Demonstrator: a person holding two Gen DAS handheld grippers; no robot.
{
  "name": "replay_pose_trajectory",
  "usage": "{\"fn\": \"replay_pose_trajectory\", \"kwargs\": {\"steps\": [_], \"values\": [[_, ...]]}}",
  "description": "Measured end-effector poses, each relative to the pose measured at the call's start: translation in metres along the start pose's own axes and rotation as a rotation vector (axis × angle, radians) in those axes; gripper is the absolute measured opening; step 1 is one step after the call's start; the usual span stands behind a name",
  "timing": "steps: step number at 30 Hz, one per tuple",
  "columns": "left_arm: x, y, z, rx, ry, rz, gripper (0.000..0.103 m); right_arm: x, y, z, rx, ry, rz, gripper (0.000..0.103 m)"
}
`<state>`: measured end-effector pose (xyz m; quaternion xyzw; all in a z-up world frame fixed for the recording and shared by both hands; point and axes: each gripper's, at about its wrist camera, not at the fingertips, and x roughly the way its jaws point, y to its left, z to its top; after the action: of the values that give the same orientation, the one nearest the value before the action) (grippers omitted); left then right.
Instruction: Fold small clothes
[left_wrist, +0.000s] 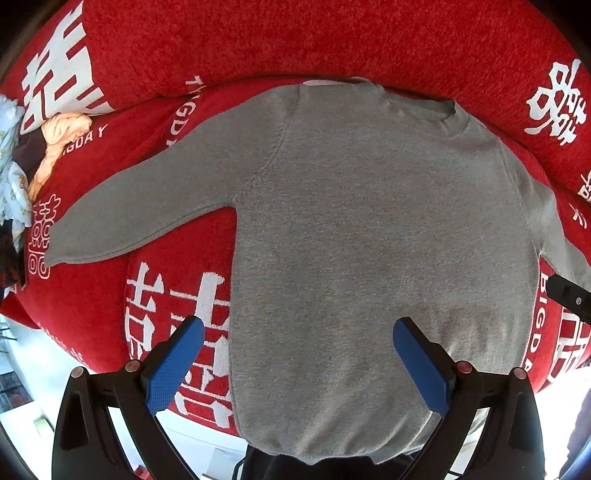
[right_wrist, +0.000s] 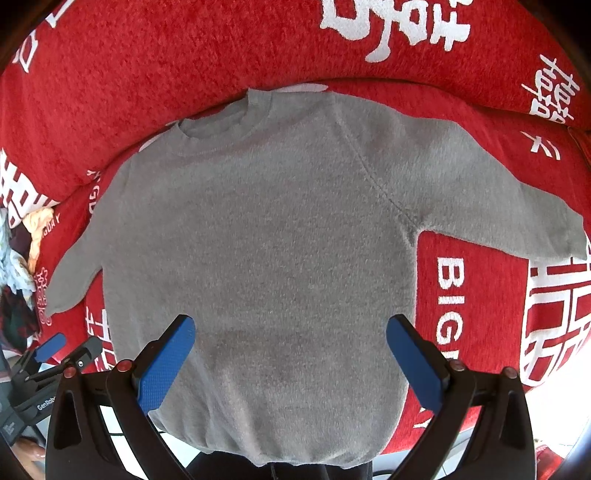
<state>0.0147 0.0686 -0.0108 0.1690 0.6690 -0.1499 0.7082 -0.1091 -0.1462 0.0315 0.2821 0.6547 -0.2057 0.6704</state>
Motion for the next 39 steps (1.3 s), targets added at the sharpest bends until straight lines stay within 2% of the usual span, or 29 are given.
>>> {"fn": "replay_pose_trajectory", "kwargs": {"steps": [22,39], "values": [[0.001,0.001,0.001,-0.017,-0.003,-0.001,0.103,0.005,-0.005,-0.003,0.003,0.012,-0.003,0.103],[0.004,-0.014,0.002,-0.009,0.004,0.022,0.103,0.012,-0.013,-0.001,-0.005,0.025,0.019,0.103]]}}
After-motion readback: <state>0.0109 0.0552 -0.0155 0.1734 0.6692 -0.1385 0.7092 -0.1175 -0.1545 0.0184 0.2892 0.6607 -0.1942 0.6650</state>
